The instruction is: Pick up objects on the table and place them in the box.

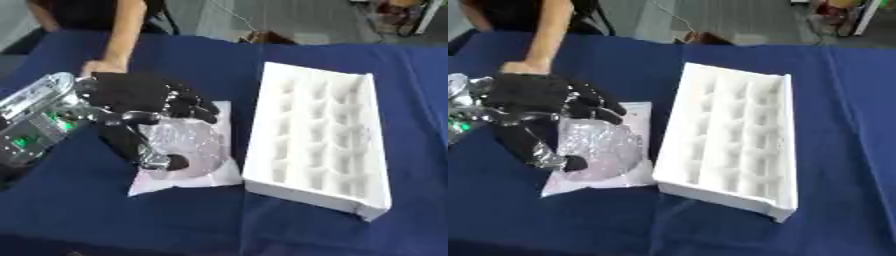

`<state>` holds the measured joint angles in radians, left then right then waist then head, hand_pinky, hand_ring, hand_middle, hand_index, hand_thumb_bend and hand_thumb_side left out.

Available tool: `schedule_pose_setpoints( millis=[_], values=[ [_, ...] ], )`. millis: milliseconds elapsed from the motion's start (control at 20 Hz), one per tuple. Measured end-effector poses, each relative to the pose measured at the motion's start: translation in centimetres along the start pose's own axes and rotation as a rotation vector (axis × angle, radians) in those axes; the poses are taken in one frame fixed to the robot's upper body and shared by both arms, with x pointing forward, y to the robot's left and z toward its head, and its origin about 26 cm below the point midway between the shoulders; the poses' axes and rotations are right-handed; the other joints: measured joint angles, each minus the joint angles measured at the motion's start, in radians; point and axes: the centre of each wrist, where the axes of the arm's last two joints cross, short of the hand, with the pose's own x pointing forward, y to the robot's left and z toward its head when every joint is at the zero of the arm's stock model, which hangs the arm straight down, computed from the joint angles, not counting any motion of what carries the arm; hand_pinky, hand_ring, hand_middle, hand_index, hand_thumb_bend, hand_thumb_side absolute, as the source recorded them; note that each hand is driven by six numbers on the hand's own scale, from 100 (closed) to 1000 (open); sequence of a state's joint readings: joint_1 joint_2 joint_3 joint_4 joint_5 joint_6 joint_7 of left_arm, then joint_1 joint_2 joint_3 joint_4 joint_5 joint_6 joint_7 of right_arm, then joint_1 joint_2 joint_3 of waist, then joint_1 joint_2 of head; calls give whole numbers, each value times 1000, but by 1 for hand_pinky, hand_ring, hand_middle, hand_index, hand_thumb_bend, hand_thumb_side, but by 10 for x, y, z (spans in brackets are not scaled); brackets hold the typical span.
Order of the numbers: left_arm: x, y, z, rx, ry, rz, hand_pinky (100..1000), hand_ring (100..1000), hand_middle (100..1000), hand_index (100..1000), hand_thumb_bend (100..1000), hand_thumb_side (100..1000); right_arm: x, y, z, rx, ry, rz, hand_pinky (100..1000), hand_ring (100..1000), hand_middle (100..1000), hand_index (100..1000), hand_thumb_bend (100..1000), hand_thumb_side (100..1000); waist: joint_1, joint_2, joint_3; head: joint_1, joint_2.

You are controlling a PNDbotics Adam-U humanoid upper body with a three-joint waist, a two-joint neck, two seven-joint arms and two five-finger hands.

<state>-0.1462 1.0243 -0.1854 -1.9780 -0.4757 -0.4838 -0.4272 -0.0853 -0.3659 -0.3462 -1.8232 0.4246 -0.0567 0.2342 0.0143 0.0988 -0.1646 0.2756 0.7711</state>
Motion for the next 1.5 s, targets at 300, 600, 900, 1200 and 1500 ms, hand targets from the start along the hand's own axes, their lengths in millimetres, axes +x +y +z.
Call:
schedule_pose_setpoints(
  millis=[300,600,900,1200,1500],
  values=[
    [-1,-2,0,-34,2,1,920,951,933,976,402,1000,0,0,0,0,0,0,600,701,833,938,100,739,0,0,-1,0,0],
    [-2,0,1,-70,8,-38,941,959,938,974,433,1000,0,0,0,-1,0,0,599,701,832,938,100,740,1,0,-3,0,0],
    [-6,-2,3,-77,29,-58,945,960,938,973,438,1000,0,0,0,-1,1,0,599,701,832,938,100,740,2,0,-5,0,0],
    [-10,-3,3,-79,45,-67,939,952,936,974,434,1000,0,0,0,-1,1,0,599,701,832,938,100,741,2,0,-6,0,0],
    [-15,-8,3,-98,57,-66,943,951,935,973,439,1000,0,0,0,-1,0,0,600,701,832,938,100,740,-4,1,-10,0,0]
  ],
)
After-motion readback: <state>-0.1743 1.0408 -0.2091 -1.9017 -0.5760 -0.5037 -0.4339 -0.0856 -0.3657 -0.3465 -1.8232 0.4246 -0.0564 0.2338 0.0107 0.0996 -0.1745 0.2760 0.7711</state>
